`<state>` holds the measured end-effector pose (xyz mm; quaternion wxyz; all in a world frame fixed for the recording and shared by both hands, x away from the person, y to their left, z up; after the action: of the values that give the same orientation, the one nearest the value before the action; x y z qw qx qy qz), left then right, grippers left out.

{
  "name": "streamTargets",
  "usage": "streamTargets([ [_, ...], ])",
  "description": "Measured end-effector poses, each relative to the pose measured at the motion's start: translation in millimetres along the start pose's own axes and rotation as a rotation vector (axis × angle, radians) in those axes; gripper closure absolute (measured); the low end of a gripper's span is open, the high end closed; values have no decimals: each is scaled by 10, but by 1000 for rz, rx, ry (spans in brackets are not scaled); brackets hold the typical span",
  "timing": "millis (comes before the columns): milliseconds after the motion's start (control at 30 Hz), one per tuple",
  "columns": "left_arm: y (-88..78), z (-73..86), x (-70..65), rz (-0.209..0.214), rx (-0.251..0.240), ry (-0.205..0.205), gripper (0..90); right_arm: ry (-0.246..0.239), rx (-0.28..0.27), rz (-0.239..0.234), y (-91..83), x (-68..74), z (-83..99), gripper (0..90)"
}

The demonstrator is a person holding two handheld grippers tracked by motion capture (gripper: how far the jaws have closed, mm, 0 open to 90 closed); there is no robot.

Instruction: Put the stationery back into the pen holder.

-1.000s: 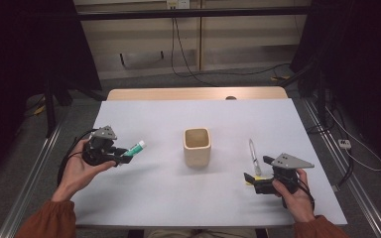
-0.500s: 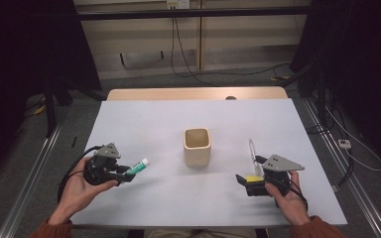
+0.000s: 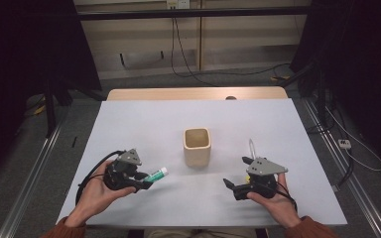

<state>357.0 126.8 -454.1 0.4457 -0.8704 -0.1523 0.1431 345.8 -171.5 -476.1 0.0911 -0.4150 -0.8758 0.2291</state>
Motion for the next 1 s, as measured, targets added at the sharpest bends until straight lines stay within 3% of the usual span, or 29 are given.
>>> streamTargets([
  [400, 197, -248, -143, 44, 17, 49, 658, -72, 15, -26, 108, 207, -72, 64],
  [600, 247, -296, -260, 72, 12, 78, 658, -154, 44, -48, 144, 343, -77, 67],
  [1000, 372, -443, -374, 99, 29, 113, 659, -318, 45, -6, 232, 497, -137, 72],
])
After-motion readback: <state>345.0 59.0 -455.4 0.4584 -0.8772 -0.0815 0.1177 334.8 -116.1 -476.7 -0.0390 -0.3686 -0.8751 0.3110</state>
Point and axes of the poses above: each handheld gripper's, and its own axes: y roughly forward along the jaws, z roughly out of its underside, x roughly to its left, the point moved 8 cm from there along y, roughly forward along the jaws, and after that the axes turned 2 degrees about y, right-handed, at the moved point
